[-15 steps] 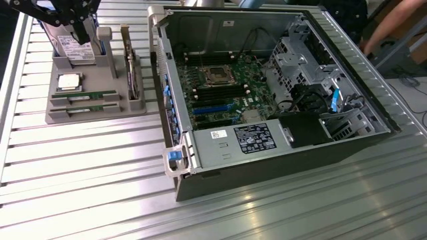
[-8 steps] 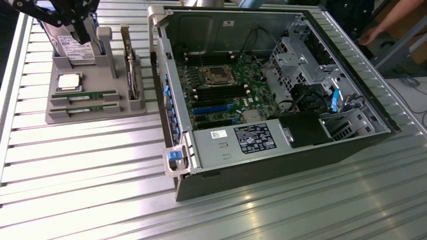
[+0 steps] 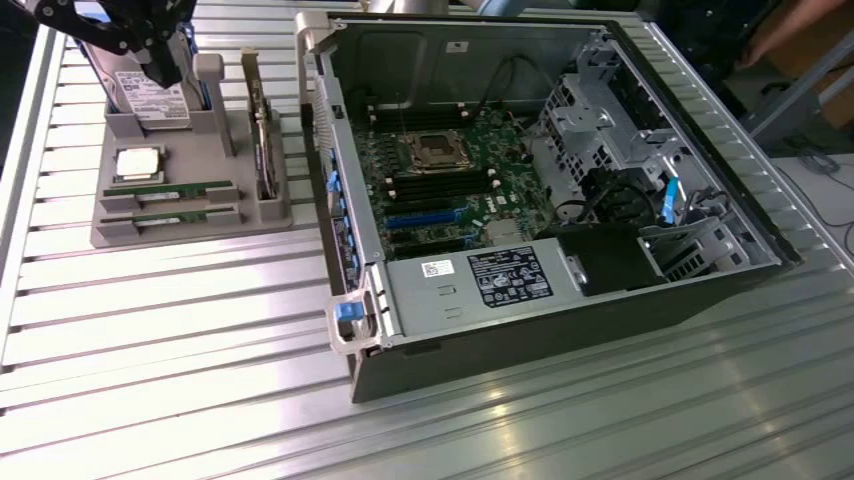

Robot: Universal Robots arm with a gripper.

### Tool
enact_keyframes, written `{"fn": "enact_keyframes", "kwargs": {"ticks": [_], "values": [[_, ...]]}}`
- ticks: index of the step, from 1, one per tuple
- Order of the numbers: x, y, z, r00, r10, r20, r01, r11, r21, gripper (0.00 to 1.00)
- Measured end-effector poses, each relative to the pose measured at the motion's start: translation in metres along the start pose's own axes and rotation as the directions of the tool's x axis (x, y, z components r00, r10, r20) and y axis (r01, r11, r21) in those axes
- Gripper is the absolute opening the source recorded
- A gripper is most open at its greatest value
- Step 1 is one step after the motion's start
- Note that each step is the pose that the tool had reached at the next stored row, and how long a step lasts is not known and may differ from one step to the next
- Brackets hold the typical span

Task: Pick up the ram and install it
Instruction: 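Pick up the ram and move it above insertion slot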

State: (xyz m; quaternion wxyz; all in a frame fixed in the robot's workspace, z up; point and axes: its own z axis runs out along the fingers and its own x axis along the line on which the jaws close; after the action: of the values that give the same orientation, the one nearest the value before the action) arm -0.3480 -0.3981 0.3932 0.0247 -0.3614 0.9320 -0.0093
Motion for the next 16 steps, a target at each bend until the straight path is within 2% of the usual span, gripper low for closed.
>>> {"fn": "enact_keyframes", "kwargs": {"ticks": [3, 9, 16], "values": [[0.0000, 0.0000, 0.0000, 0.9995, -0.031, 0.0011, 0.031, 0.9995, -0.0012, 0.10], [0.0000, 0.0000, 0.0000, 0.9931, -0.118, 0.0045, 0.118, 0.9931, -0.0044, 0.10], [0.0000, 0.0000, 0.0000, 0.9783, -0.207, 0.0081, 0.207, 0.9783, -0.0074, 0.10]]}}
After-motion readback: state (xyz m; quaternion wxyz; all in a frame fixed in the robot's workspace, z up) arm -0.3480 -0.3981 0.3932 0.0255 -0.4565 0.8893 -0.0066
